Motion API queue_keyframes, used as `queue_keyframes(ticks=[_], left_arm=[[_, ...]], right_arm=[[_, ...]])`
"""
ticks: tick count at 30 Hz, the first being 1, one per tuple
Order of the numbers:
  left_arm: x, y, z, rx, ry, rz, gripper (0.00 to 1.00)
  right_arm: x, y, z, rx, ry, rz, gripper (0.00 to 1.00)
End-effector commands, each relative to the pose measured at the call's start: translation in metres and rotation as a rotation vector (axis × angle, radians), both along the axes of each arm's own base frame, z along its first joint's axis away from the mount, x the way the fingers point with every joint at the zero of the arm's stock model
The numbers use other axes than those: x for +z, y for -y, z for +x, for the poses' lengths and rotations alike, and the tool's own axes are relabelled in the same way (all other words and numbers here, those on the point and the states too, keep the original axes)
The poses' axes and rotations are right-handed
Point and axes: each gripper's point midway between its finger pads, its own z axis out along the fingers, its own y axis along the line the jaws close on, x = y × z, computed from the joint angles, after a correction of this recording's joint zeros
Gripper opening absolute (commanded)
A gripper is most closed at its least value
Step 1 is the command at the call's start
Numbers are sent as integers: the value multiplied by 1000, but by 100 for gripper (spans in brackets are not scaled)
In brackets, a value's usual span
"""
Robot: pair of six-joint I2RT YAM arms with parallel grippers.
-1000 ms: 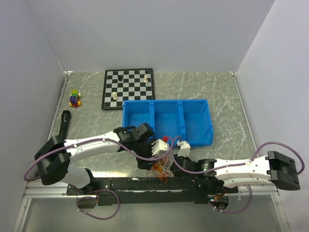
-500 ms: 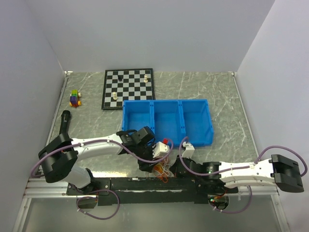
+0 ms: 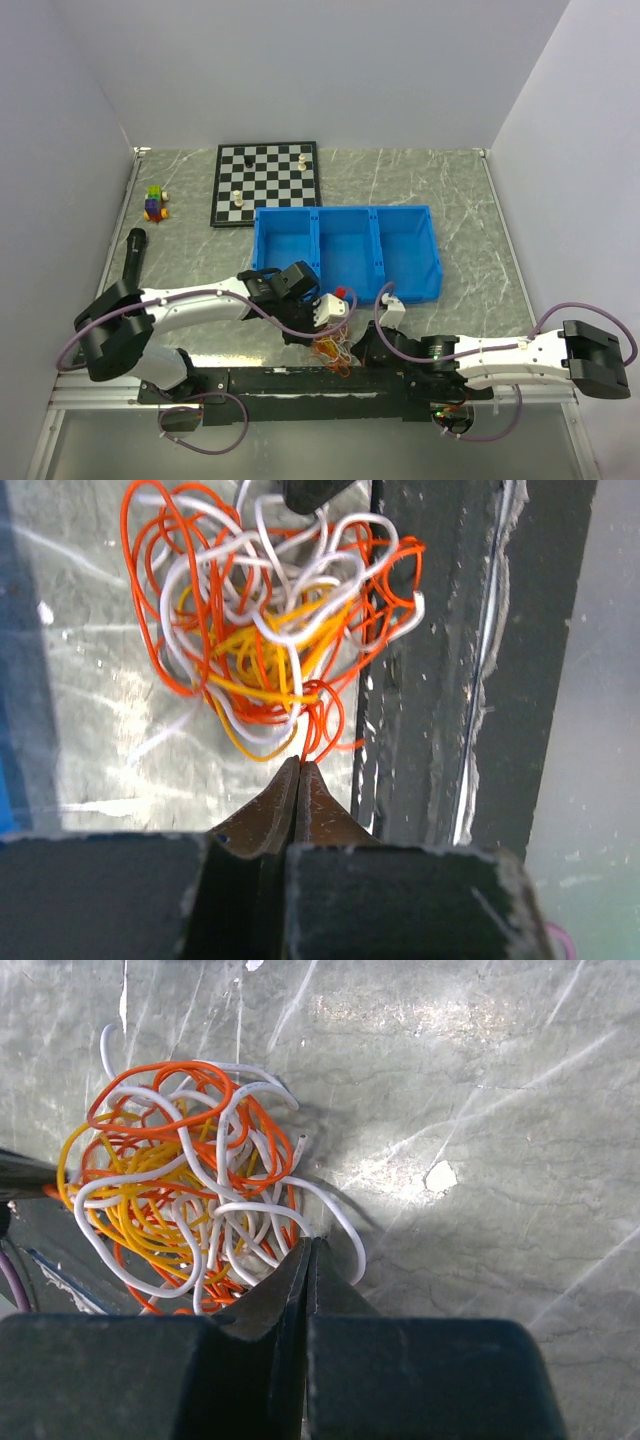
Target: Untangle the cables
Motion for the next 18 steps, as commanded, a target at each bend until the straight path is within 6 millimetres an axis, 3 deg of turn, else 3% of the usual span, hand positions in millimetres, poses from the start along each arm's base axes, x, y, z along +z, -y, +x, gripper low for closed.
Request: queue_keyframes(ticks=[1, 9, 18], left_arm=[[29, -3, 5, -13, 64, -24, 1], [74, -27, 32, 67, 156, -27, 1], [164, -59, 32, 129, 284, -112, 1]], right_arm=[[-16, 14, -4, -26, -33, -66, 0], [-20, 19, -5, -35, -48, -119, 0], [-30, 26, -7, -50, -73, -187, 0]])
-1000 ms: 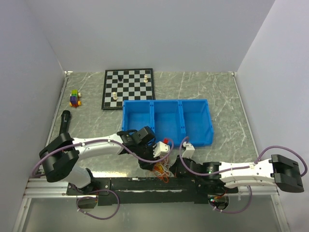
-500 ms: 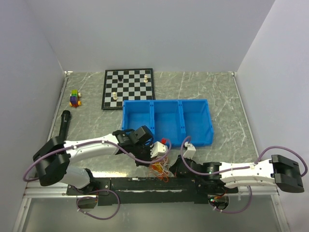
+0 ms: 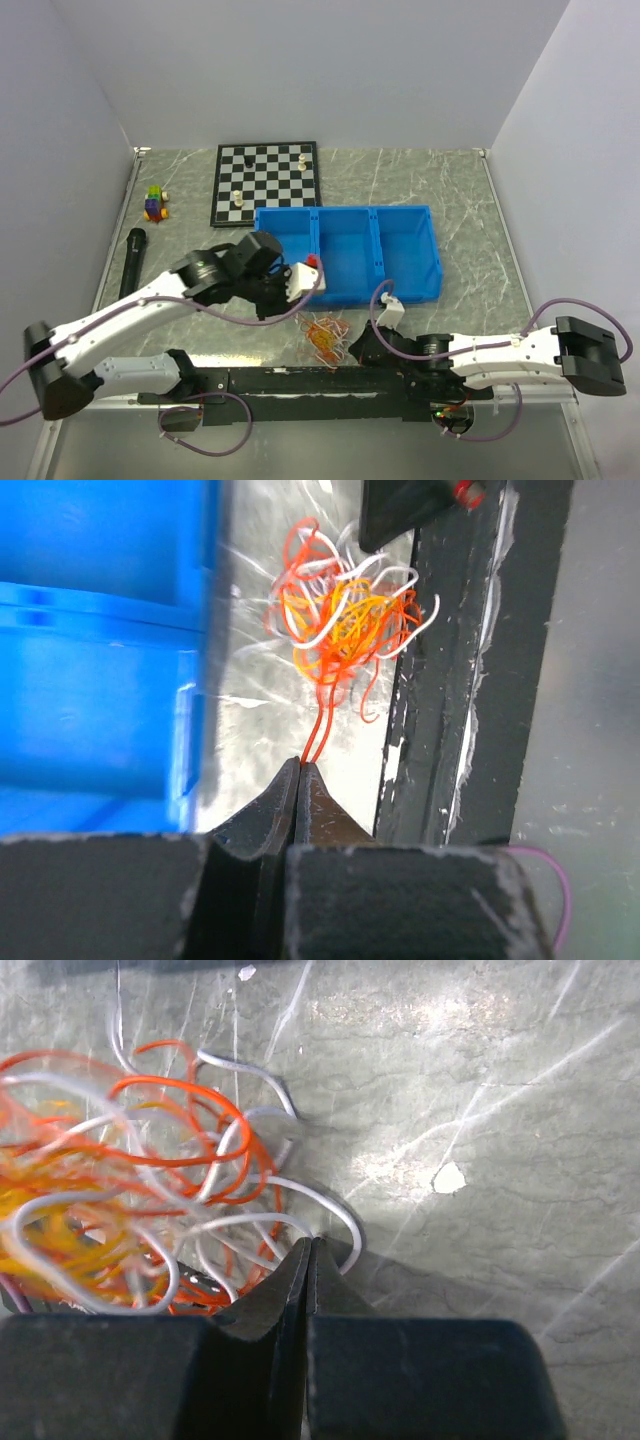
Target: Untangle the cables
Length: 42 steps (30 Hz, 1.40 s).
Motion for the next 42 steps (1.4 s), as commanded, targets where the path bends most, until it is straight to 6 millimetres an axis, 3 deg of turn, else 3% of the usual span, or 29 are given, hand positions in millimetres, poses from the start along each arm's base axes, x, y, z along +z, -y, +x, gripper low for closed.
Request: queue_keyframes(ticks=[1, 6, 9, 12, 17, 23, 24, 30, 33, 35, 42], left_arm=[[52, -21, 3, 37, 85, -30, 1], [116, -34, 15, 91, 268, -139, 1], [176, -42, 33, 199, 423, -258, 1], [237, -46, 32, 230, 528, -422, 1], [317, -67, 25, 294, 657, -626, 1], [362, -85, 7, 281, 751, -763, 3], [373, -89, 5, 284, 775, -792, 7], [445, -118, -5, 361, 875, -967, 5], [465, -133, -12, 395, 912, -1038, 7], [464, -135, -11, 410, 912, -1041, 9], [413, -113, -1, 382, 820, -946, 11]], right_arm=[[-25, 27, -8, 4, -40, -170, 0], [-27, 31, -9, -9, -57, -218, 0], [-29, 34, -9, -20, -62, -220, 0], [-31, 38, -10, -37, -69, -221, 0], [-32, 46, -12, -55, -83, -249, 0], [-28, 48, -11, -70, -80, -260, 0], [-27, 47, -11, -70, -80, -263, 0], [-24, 50, -11, -93, -85, -292, 0], [-21, 51, -11, -100, -78, -303, 0], [-13, 48, -8, -103, -62, -297, 0], [39, 31, 10, -86, 77, -203, 0]])
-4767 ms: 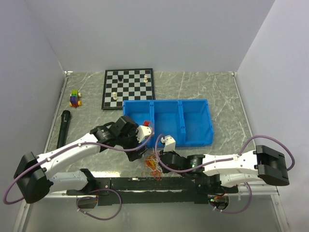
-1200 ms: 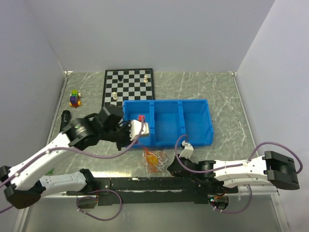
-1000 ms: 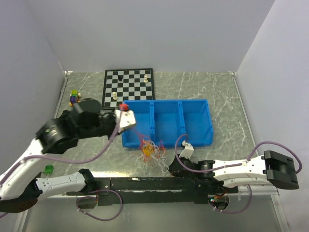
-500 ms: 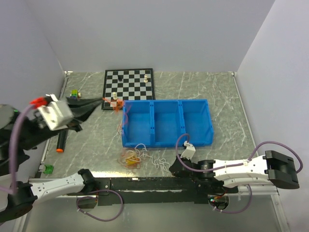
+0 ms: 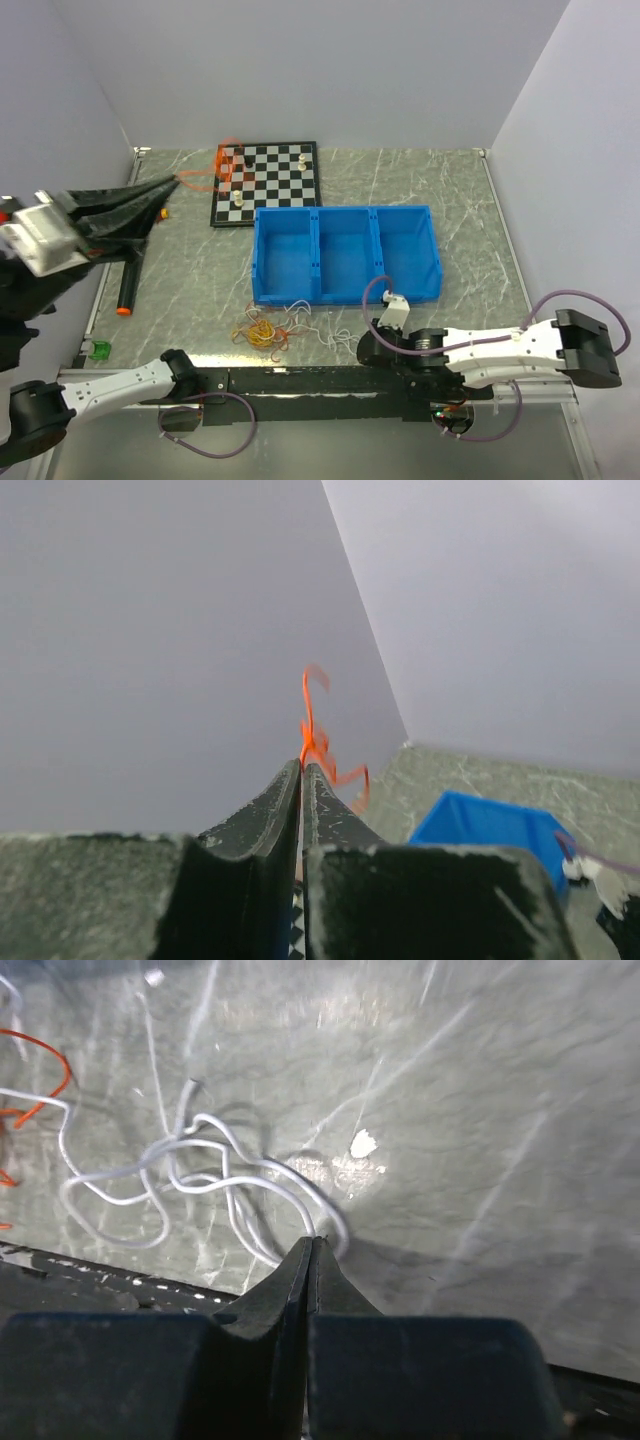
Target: Untangle the cables
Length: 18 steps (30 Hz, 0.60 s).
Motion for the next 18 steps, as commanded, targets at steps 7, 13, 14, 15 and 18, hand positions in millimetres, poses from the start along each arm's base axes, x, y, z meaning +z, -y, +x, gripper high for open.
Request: queue_keyframes(ticks=[7, 13, 14, 15, 18], left_arm=[[-94, 43, 37, 4, -167, 108, 9], [-155, 66, 70, 69, -223, 200, 4], [-171, 69, 75, 85, -251, 234, 5], [-187, 72, 82, 106, -284, 274, 9], [-246, 78, 88, 111, -380, 427, 41]], right_arm=[[64, 2, 19, 35, 183, 125, 0], [63, 0, 19, 43, 190, 139, 0], [62, -1, 18, 46, 188, 138, 0], [61, -2, 18, 51, 186, 137, 0], [62, -6, 16, 62, 185, 146, 0]])
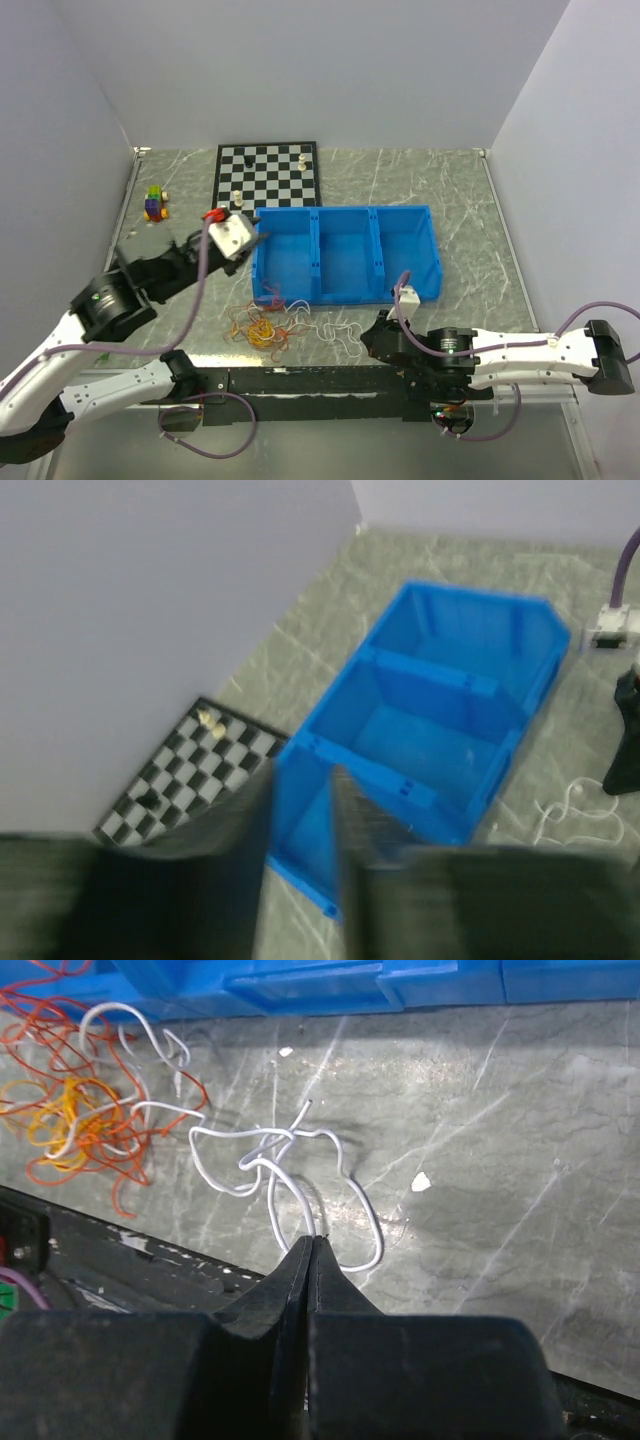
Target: Untangle the cables
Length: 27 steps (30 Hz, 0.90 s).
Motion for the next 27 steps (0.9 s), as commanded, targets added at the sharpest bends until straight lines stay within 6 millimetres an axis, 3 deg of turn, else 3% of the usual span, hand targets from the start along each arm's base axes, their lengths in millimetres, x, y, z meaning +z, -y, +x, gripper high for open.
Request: queue_keyframes(ticks=[1, 2, 4, 8, 11, 16, 21, 27], left_arm=[[-63, 1, 12, 26, -100, 153, 51], [-80, 4, 9, -5, -133, 191, 63], [-123, 9, -3, -98, -223, 297, 74], [-184, 19, -28, -274, -342, 435, 85], [-216, 22, -36, -351, -381, 501, 88], [-258, 26, -21, -309, -461, 579, 86], [-270, 30, -3, -264, -489, 581, 85], [-298, 18, 6, -205, -620, 631, 82]], right_arm=[[3, -7, 1, 18, 28, 10, 0], [4, -8, 0, 21, 30, 15, 0], [3, -9, 0, 31, 34, 14, 0], [-1, -6, -1, 31, 26, 6, 0], [-2, -4, -1, 23, 24, 23, 0], [-3, -2, -1, 8, 30, 56, 0], [-2, -2, -2, 9, 29, 66, 0], [-2, -3, -4, 21, 31, 68, 0]])
